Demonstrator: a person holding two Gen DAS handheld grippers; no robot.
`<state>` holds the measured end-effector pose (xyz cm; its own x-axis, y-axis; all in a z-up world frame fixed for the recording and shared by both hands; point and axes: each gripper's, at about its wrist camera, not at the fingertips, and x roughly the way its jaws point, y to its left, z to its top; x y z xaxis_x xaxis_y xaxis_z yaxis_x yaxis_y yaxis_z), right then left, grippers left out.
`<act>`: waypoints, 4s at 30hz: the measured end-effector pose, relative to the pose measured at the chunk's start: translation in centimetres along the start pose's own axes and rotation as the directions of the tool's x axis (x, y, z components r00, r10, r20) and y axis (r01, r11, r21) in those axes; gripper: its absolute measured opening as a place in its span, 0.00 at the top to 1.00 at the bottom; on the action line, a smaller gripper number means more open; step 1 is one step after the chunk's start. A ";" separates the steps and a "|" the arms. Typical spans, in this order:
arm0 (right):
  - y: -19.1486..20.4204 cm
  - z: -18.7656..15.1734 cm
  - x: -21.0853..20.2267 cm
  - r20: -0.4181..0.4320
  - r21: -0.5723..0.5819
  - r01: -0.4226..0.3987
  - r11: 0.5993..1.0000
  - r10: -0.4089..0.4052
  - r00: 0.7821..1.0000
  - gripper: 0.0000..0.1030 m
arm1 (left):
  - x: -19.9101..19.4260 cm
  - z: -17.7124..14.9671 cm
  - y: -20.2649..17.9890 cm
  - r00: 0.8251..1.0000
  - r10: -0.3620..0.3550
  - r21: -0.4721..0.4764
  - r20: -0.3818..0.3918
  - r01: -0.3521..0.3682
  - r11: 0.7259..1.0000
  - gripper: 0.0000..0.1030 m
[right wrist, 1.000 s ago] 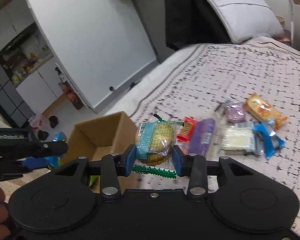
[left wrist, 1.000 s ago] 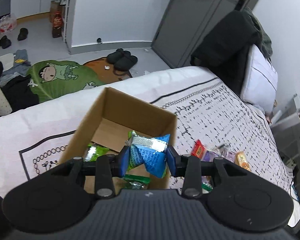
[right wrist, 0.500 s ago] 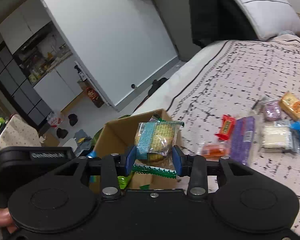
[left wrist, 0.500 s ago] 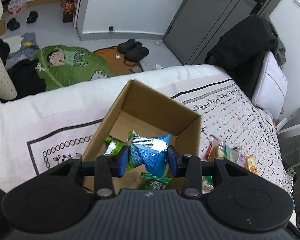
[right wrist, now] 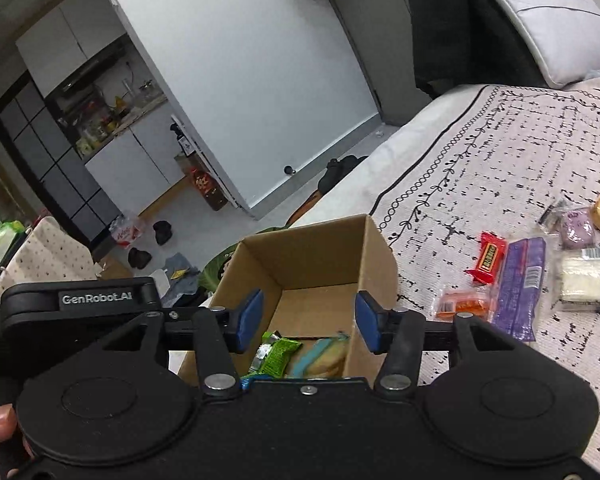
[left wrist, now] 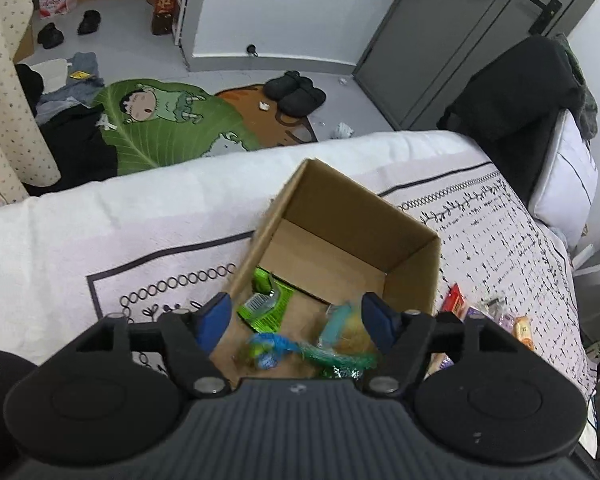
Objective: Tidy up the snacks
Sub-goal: 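Release the teal biscuit pack into the box with the right gripper, then grasp the purple bar with the left gripper while the right gripper grasps the blue wrapper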
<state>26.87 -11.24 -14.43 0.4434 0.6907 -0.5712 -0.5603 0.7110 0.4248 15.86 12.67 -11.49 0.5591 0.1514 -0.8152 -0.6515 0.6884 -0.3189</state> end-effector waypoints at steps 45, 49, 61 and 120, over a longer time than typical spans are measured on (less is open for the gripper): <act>-15.7 1.4 -7.1 -0.032 0.194 0.231 0.954 -0.229 0.973 0.34 | 0.7 -4.3 -13.1 0.993 -0.116 0.220 -0.004 0.114 0.969 0.19; -17.6 1.9 -7.1 -0.036 0.208 0.264 0.942 -0.263 0.964 0.34 | 1.8 -4.9 -14.6 0.990 -0.139 0.240 -0.022 0.140 0.961 0.19; -20.6 2.5 -5.1 -0.086 0.201 0.313 0.928 -0.302 0.950 0.39 | 6.4 -7.0 -17.8 0.979 -0.167 0.285 -0.118 0.194 0.939 0.45; -13.3 3.3 -3.2 -0.040 -0.008 0.278 0.961 -0.278 0.960 0.66 | 4.3 -6.0 -14.4 0.985 -0.149 0.270 -0.082 0.165 0.949 0.64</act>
<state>35.20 -22.44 -15.95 0.5536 0.4599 -0.6943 -0.4203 0.8740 0.2437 24.53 -0.85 -13.30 0.6057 -0.0113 -0.7956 -0.3871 0.8694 -0.3070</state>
